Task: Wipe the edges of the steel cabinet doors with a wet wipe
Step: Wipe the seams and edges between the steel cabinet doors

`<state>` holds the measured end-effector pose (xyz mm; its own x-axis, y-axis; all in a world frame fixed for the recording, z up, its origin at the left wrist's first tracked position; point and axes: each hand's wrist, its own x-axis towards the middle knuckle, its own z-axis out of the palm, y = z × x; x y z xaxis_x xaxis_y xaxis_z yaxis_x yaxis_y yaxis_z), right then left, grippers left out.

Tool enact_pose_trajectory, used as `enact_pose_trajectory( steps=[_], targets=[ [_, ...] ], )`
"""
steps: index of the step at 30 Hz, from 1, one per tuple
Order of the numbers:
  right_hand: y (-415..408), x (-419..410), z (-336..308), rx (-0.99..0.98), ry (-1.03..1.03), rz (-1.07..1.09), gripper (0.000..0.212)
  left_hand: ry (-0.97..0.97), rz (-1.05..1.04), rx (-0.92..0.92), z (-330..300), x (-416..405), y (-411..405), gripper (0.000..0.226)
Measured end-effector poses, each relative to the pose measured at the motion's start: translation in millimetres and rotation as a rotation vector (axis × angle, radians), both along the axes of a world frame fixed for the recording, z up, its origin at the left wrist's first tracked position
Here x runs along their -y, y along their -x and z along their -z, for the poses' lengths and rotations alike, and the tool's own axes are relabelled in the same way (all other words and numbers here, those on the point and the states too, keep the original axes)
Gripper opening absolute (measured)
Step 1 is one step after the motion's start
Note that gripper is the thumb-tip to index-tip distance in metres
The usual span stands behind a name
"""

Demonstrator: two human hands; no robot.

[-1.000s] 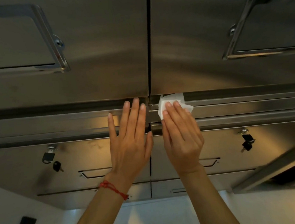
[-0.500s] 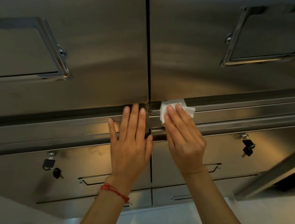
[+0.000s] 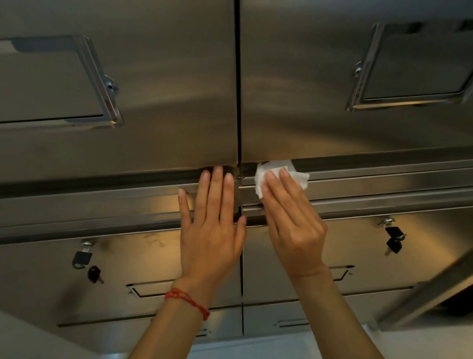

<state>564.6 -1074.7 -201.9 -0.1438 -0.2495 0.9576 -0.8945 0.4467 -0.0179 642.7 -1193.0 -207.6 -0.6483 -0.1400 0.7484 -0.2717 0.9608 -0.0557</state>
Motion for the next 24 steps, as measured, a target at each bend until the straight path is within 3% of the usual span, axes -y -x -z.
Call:
enact_pose_trajectory(
  steps=[24],
  targets=[
    [5,-3,0,-0.002,-0.044,-0.011,0.03,-0.017,-0.047,0.038,-1,-5,-2,0.071]
  ],
)
